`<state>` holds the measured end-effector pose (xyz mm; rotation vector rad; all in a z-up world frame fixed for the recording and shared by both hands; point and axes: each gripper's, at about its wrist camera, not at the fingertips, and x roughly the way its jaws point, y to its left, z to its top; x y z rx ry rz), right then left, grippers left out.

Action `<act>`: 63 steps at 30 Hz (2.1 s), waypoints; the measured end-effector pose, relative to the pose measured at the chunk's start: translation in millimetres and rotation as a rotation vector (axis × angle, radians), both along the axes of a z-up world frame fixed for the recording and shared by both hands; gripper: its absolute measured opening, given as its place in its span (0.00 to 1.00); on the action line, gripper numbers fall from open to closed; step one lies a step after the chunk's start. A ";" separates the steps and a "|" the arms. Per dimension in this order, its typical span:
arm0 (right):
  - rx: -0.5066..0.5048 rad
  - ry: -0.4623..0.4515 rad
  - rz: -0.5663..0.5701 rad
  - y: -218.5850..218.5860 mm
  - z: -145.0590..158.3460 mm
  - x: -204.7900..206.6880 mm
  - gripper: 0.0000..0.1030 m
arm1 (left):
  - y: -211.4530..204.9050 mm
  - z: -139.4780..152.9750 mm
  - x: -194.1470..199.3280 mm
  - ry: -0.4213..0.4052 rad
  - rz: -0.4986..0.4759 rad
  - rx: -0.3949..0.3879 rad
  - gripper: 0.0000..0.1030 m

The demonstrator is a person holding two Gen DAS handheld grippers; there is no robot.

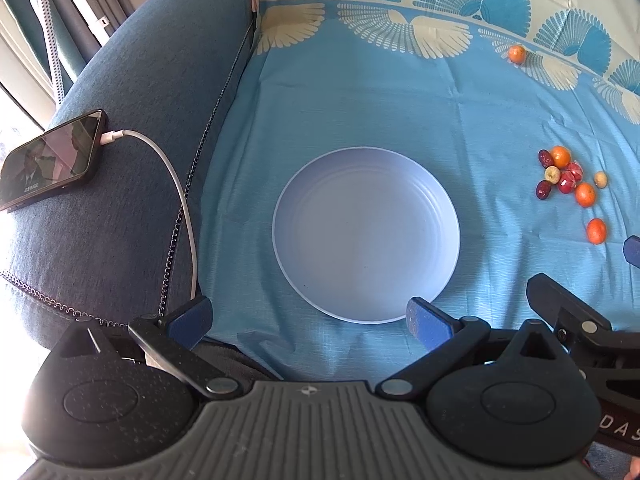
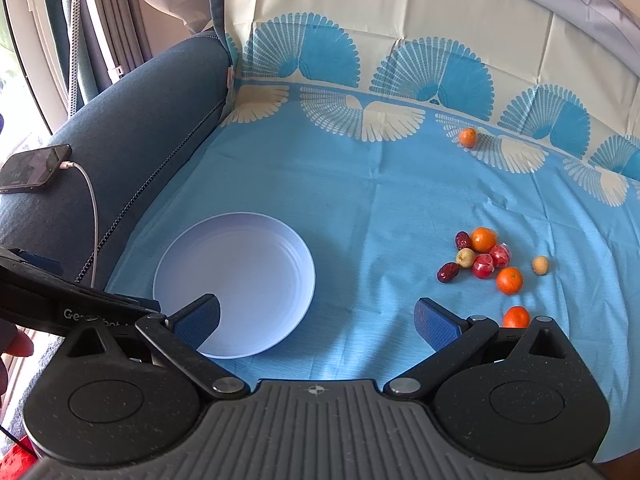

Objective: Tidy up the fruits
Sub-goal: 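Move both tools from the plate toward the fruit cluster, then grasp a red date with the left tool while the right tool grasps a tangerine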

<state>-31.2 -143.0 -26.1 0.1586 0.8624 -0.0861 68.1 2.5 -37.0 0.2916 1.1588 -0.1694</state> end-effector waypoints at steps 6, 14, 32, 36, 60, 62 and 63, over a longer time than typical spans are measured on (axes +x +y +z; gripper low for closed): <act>0.004 -0.018 -0.012 -5.4 11.1 -13.8 1.00 | -6.1 17.3 -11.8 -0.021 -0.003 0.001 1.00; 0.026 -0.064 -0.075 -26.7 37.0 -48.9 1.00 | -12.5 69.2 -49.1 -0.090 -0.052 0.009 1.00; -0.018 -0.135 -0.363 -137.4 55.9 -124.5 0.99 | -106.7 217.9 -100.1 -0.249 -0.276 -0.119 1.00; -0.008 -0.119 -0.408 -159.9 45.9 -120.7 1.00 | -137.4 239.9 -94.4 -0.276 -0.320 -0.165 1.00; 0.084 0.000 -0.504 -234.2 -26.0 -91.2 1.00 | -236.0 212.8 -34.2 -0.222 -0.353 -0.236 1.00; 0.090 0.009 -0.509 -237.8 -30.6 -90.3 1.00 | -242.3 208.0 -29.4 -0.208 -0.350 -0.237 1.00; 0.093 0.013 -0.511 -239.6 -33.1 -89.5 1.00 | -246.3 204.9 -26.8 -0.201 -0.353 -0.232 1.00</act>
